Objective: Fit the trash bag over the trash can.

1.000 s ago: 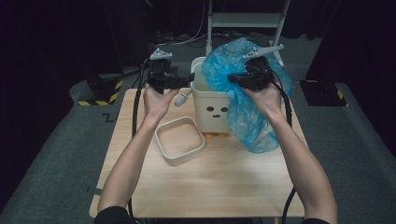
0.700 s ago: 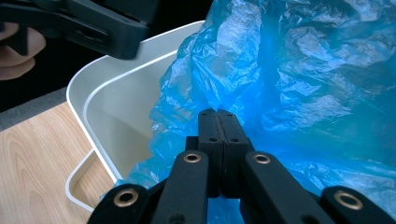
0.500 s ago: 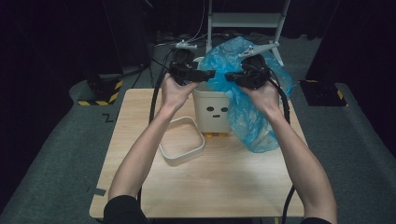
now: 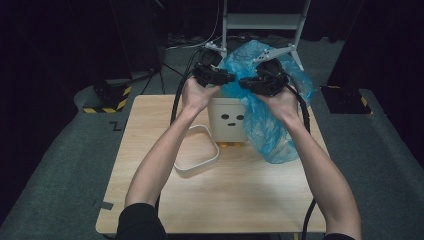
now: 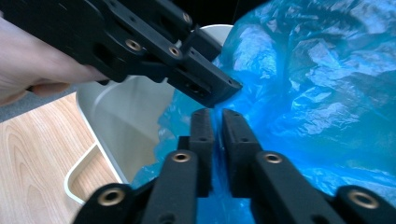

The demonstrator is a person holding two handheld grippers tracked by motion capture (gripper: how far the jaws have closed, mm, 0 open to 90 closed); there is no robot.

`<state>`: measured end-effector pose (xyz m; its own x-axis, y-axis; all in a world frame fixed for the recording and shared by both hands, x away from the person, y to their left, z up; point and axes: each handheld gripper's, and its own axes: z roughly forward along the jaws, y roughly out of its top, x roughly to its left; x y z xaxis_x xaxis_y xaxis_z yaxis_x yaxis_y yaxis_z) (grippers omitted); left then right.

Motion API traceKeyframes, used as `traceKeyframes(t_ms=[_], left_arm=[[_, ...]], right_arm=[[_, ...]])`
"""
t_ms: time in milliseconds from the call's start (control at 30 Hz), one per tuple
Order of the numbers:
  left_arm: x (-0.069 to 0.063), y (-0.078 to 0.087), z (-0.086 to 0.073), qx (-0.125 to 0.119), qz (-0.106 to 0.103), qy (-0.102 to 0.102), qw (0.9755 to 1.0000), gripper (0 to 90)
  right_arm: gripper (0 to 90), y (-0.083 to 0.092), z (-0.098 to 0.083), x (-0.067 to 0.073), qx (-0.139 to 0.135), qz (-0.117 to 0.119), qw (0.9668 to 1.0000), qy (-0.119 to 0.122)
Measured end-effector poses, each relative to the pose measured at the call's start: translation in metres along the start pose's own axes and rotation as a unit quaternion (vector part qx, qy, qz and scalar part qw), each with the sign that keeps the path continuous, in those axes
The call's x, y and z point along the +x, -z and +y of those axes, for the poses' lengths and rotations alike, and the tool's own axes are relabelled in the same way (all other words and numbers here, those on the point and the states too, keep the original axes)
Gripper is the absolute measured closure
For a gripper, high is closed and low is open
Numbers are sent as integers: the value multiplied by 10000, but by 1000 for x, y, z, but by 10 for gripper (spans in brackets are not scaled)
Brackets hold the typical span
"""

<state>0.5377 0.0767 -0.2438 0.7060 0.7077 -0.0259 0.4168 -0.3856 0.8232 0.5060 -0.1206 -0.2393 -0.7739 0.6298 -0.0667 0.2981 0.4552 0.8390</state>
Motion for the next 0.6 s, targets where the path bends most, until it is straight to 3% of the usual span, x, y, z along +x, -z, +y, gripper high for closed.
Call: traceKeyframes(t_ms=[200,433,600], left_arm=[[2,1,1,100,184,-176,9996,885],[13,15,7,-44,398,-96,9991,896],[18,21,10,-69,548,-59,9985,896]], right_arm=[[583,13,1,-2,-198,-129,9997,-66],[490,44,-1,-7,-625,-450,9969,-133],[454,59,-9,-9,-537,-488,9973,-135]])
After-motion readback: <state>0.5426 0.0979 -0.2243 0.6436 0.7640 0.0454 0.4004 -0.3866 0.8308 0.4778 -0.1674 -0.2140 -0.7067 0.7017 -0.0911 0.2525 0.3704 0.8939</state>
